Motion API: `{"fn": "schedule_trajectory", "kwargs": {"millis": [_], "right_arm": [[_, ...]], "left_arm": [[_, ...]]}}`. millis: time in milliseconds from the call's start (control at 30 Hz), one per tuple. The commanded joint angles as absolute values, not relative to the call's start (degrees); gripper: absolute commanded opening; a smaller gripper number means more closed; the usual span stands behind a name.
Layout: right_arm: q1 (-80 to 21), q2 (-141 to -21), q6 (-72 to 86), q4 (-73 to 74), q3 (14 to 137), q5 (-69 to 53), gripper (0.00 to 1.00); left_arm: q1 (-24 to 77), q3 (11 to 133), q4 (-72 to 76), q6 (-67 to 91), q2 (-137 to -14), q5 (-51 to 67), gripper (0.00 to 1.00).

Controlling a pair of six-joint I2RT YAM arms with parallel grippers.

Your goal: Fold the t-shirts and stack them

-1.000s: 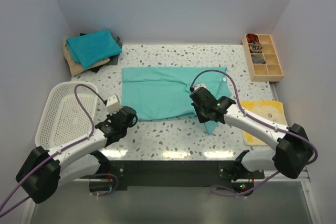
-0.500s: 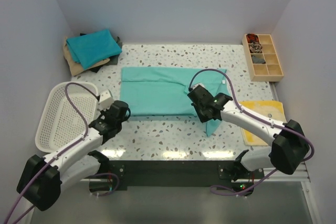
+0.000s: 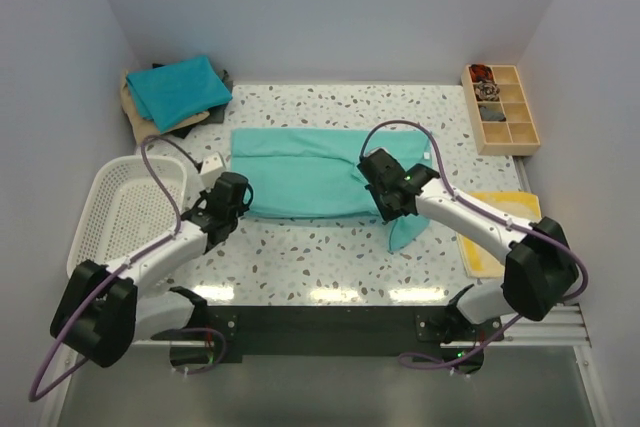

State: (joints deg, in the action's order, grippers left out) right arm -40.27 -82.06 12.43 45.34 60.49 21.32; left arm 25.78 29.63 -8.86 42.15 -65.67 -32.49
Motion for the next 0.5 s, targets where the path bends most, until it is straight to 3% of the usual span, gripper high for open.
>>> {"fn": "schedule_trajectory", "kwargs": {"millis": [0, 467], "right_arm": [[-38.15, -84.1, 9.41, 44.38, 64.42, 22.41, 0.0], [-32.17, -97.46, 3.08, 44.73, 77.6, 20.04, 0.0]], "left_arm": [[24.61, 33.83, -2.64, 38.15, -68.72, -31.82, 0.0], [18.11, 43.15, 3.6, 34.1, -82.78, -26.46, 0.0]]}}
